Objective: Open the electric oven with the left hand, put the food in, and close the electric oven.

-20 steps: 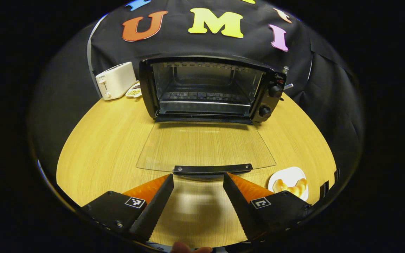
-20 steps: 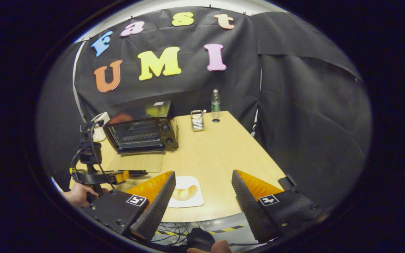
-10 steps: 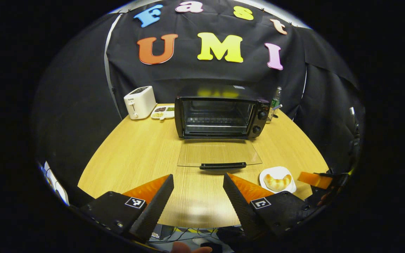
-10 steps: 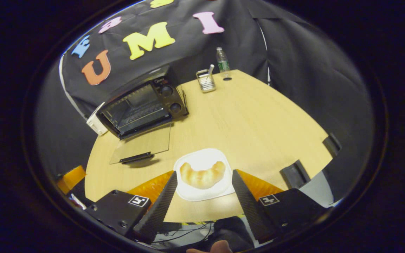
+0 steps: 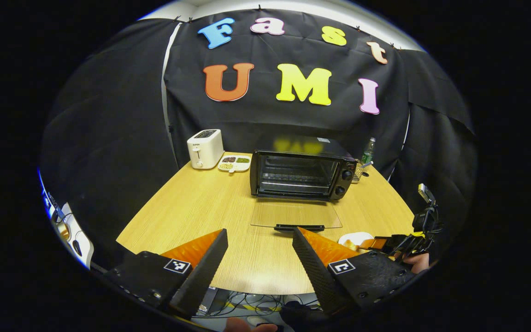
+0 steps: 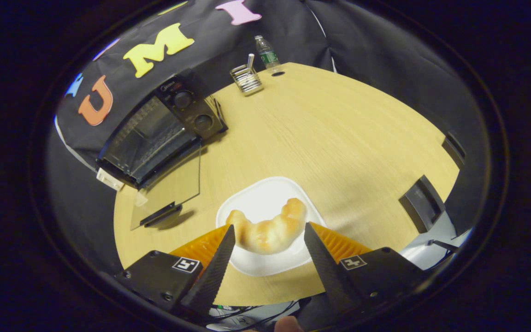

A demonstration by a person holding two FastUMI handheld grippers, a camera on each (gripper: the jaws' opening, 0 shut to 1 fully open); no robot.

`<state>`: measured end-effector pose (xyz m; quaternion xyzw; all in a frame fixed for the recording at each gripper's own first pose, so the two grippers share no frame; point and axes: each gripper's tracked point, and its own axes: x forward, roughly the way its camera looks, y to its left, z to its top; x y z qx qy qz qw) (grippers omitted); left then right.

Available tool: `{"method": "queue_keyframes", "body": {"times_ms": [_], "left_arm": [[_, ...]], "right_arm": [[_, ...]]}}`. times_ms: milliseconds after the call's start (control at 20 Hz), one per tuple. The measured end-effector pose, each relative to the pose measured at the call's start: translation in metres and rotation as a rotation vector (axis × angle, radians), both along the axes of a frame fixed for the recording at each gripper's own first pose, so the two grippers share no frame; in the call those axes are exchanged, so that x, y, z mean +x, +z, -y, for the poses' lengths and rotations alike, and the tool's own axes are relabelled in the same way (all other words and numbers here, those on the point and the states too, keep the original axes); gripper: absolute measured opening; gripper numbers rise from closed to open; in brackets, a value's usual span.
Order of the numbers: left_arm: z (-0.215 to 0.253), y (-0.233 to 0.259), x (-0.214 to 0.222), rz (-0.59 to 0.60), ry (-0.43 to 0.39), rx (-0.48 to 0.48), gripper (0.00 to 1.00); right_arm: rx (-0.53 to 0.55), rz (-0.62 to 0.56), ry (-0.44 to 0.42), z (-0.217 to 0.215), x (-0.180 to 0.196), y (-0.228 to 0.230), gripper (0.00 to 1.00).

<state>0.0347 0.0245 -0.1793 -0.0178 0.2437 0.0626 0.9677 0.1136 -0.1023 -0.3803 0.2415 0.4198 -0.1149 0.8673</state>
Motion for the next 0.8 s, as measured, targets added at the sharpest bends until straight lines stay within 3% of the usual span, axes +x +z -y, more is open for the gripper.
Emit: {"method": "queue_keyframes", "body": {"times_ms": [350,650,800], "left_arm": [[-0.011,0.005,-0.004,0.016,0.035,0.020,0.93],[-0.004,0.012,0.003,0.050,0.025,0.011,0.93],[-0.004,0.016,0.003,0.068,0.025,0.013,0.93]], "right_arm": [[0.037,-0.030,0.007,-0.003,0.004,-0.019,0.81],[0.137,-0.014,0.040,-0.013,0.007,-0.002,0.31],[0.124,0.045,0.093,-0.014,0.001,0.031,0.20]]}}
